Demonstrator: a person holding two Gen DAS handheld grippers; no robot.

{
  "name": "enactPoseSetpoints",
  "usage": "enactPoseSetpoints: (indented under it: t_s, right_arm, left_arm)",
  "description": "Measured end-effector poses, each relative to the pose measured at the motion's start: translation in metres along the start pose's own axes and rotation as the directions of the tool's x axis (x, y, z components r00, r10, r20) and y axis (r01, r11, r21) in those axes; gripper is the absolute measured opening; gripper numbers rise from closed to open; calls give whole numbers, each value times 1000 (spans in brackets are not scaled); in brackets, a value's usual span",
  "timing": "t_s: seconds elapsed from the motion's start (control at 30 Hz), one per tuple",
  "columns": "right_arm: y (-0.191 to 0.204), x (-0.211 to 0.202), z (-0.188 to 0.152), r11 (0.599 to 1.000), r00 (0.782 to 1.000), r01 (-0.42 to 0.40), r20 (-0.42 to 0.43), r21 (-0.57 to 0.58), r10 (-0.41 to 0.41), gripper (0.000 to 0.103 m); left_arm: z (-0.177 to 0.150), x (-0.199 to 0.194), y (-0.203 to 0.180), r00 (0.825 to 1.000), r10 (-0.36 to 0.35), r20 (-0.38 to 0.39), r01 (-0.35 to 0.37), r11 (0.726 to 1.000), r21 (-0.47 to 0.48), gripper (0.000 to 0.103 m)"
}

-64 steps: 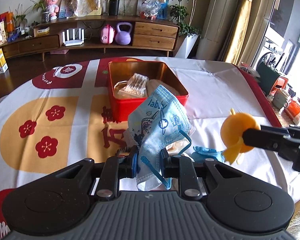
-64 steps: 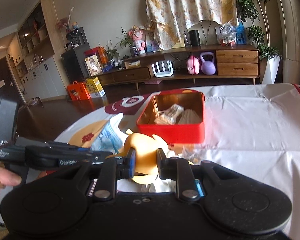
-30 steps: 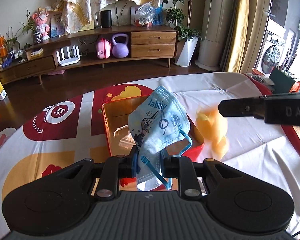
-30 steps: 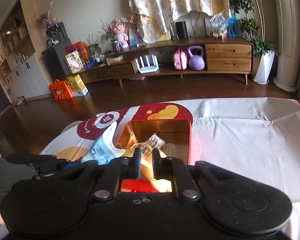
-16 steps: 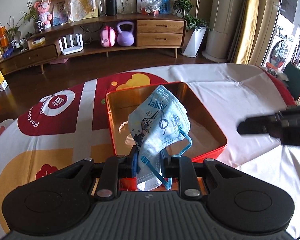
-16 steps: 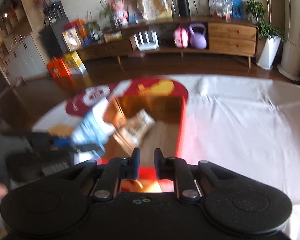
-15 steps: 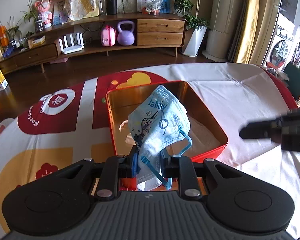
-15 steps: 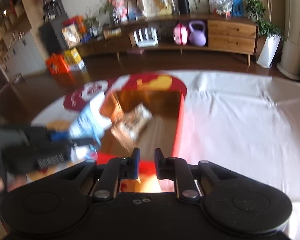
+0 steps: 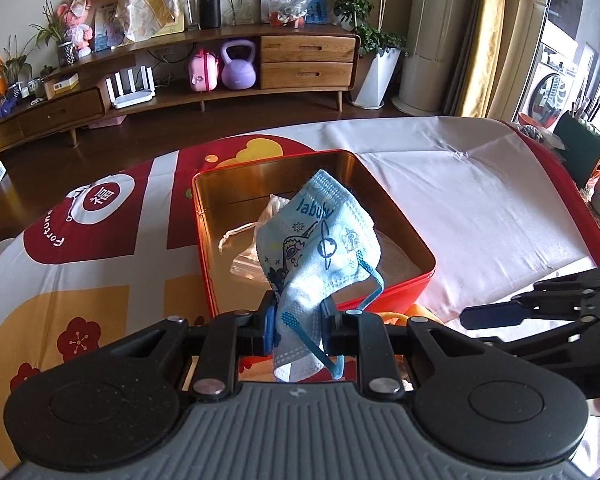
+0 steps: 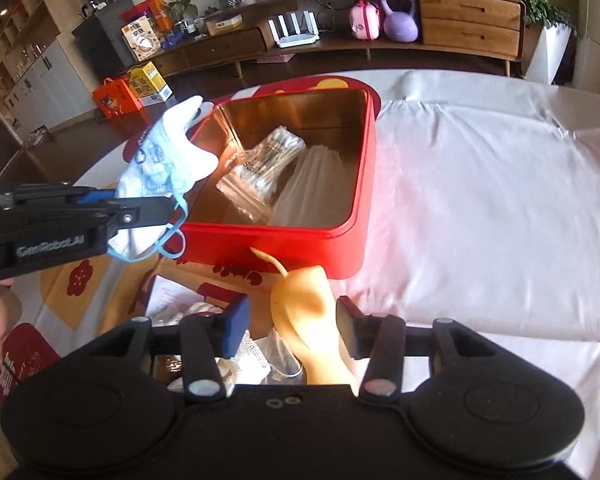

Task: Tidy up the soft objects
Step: 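Carry the face mask and yellow duck with both grippers over the red tin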

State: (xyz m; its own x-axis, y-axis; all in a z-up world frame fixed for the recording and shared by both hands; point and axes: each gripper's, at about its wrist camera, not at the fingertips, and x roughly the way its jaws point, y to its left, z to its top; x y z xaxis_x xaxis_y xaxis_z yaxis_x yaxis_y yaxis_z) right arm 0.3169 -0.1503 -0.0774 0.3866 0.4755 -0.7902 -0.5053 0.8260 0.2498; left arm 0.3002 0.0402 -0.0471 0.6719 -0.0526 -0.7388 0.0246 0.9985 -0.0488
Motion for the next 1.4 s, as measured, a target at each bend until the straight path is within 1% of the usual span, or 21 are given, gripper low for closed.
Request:
enactPoseSetpoints:
  t_s: [0.13,0.23,0.3,0.33,0.37,0.4,0.53,0.57,0.6,0.63,0.67,0.77,0.9,1.07,1.23,1.4]
  right_arm:
    - [-1,12,1,1000,1000,-2,-11,23,3,52]
    - [-3,19,2,999,1000,13,-16,31,-13,53]
    - [-6,24,3,999,1000,11,-23,46,-10,62]
    - [-7,26,3,999,1000,7,-25,51,-6,64]
    - [-7,27,3,998,1000,16,-20,53,-15,62]
    - [-7,29,4,998,999,29,-19,48,-28,56]
    - [-7,32,2,998,999,43,-28,34,-42,52]
    - [-7,31,1,998,998,54,-25,30,-53,47]
    - [-6,31,1,997,997,69,-20,26,-68,38]
    - [-7,29,0,997,998,66,-15,28,-66,36]
    - [-8,27,0,998,998,58,-7,33,-58,31]
    - [-6,20,-2,998,998,58,8,24,-58,26]
    - [-4,9,-6,998,998,59,26,10,-59,25]
    - [-3,-14,-6,999,997,42,56,22,-43,25]
    - [-2,-43,6,999,993,30,113,35,-34,25]
    - [4,-62,27,999,986,18,166,29,-23,25]
  left_arm:
    - [-2,4,-1,1000,-4,-8,4,1000,-1,21]
    - [-3,6,0,1000,-4,-12,4,1000,-1,21]
    - [-3,6,1,1000,-6,-13,6,1000,-4,21]
    - [-4,7,1,1000,-6,-13,6,1000,-5,21]
    - [-4,7,2,1000,-8,-13,8,1000,-6,21]
    - [-4,7,2,1000,-8,-13,8,1000,-8,21]
    - [-4,8,2,1000,-8,-15,8,1000,-5,21]
    - [-4,9,2,1000,-8,-15,8,1000,-6,21]
    - [-4,9,3,1000,-8,-15,8,1000,-8,21]
    - [-4,9,3,1000,-8,-15,7,1000,-11,21]
    - [-4,9,3,1000,-8,-16,8,1000,-13,21]
    - [-6,8,1,1000,-7,-17,7,1000,-10,21]
    - [-7,7,0,1000,-8,-17,8,1000,-9,21]
    - [-9,1,-1,1000,-8,-13,8,1000,-11,21]
    - [-9,-9,-1,1000,-10,-5,10,1000,-21,21]
    - [-2,-19,-2,1000,-10,14,10,1000,-18,21]
